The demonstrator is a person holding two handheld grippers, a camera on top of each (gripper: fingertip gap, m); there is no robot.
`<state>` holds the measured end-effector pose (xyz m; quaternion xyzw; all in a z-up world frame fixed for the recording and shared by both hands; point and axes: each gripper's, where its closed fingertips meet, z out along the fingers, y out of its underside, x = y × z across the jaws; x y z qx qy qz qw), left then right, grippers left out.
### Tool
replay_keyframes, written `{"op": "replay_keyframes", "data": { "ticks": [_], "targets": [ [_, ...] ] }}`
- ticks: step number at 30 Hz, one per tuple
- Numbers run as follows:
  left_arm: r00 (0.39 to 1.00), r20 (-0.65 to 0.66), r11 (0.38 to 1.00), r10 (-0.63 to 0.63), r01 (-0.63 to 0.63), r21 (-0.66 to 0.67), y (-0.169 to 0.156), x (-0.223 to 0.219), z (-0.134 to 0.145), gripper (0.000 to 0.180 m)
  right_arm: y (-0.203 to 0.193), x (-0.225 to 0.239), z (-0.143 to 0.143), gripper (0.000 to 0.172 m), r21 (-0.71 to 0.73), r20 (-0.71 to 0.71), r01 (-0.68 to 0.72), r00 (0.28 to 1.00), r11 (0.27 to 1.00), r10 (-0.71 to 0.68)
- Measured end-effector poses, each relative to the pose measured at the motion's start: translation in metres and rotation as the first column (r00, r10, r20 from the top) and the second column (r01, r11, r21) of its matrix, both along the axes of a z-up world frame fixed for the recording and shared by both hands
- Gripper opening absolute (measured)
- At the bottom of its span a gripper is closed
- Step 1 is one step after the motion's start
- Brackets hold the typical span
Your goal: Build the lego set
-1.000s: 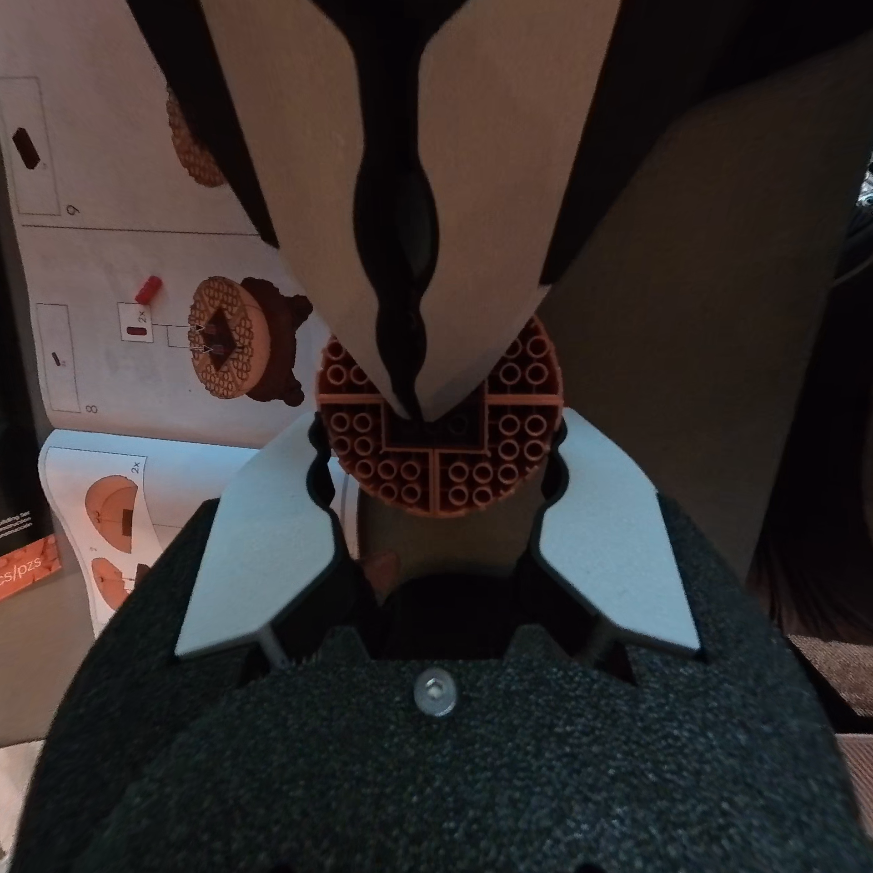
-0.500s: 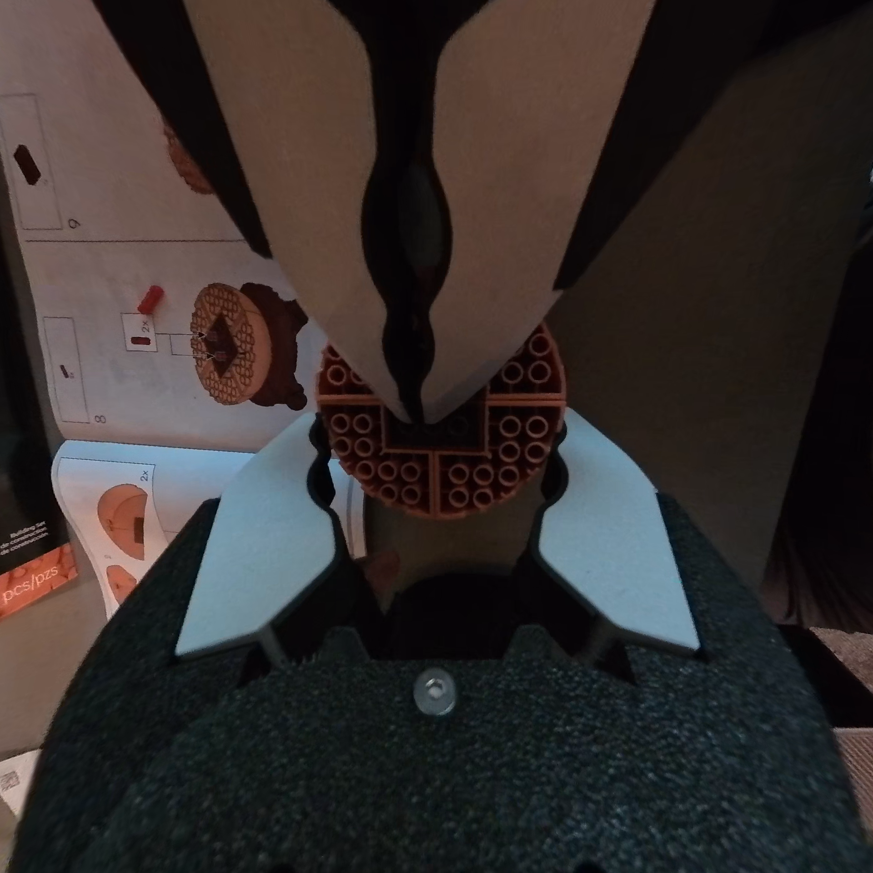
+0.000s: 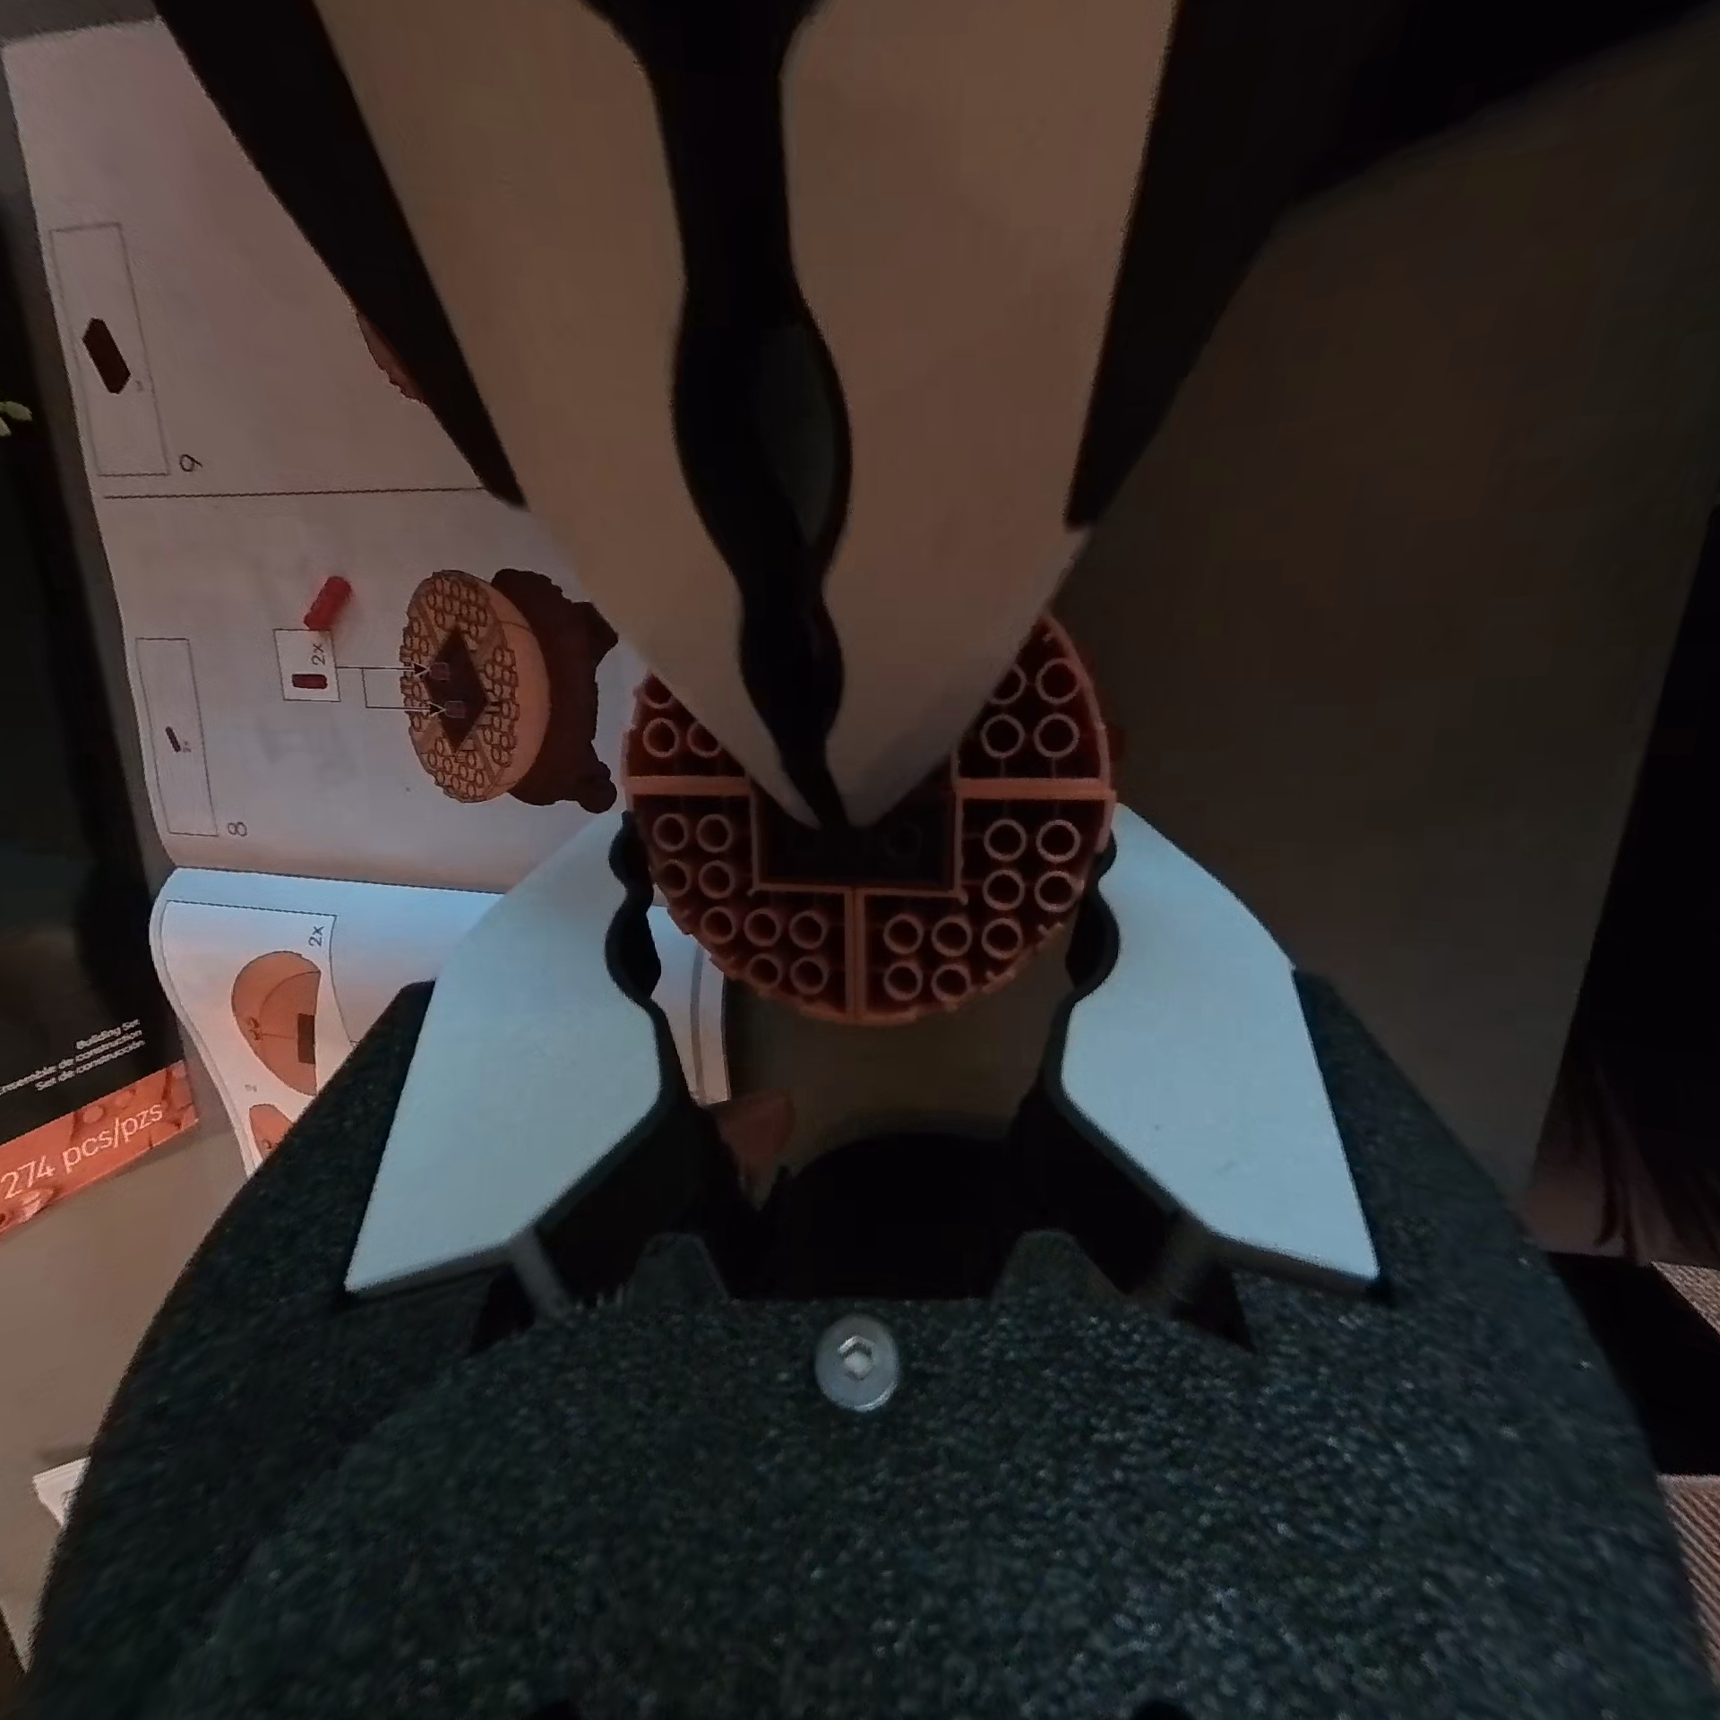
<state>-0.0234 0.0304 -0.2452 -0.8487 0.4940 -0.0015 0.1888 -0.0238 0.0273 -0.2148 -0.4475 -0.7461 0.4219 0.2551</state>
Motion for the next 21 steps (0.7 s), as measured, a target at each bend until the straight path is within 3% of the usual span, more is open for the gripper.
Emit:
{"op": "replay_keyframes", "data": {
  "ticks": [2,6,14,21],
  "targets": [
    [1.0,-0.004,1.0,0.001,-0.001,0.008,-0.0001,-0.0001,0.0,0.089,0.0001,0.0,-0.0001,0.0,0.056,-0.001,-0.005,1.0,0.998,0.005],
    [1.0,0.01,1.0,-0.005,0.005,0.011,0.0005,0.0007,-0.0003,0.089,0.0006,0.0009,-0.0014,0.0,-0.053,0.037,0.032,0.999,0.998,-0.03],
    [1.0,-0.002,1.0,-0.003,0.003,0.026,0.0006,-0.0007,-0.0015,0.088,0.0005,0.0004,-0.0019,0.0,0.038,0.006,0.044,0.999,0.998,-0.044],
    [1.0,0.007,0.999,0.002,-0.002,0.037,0.0003,-0.0015,-0.002,0.088,-0.0003,-0.0006,-0.0019,0.0,-0.015,0.073,0.035,0.997,0.999,-0.034]
  ]
}}
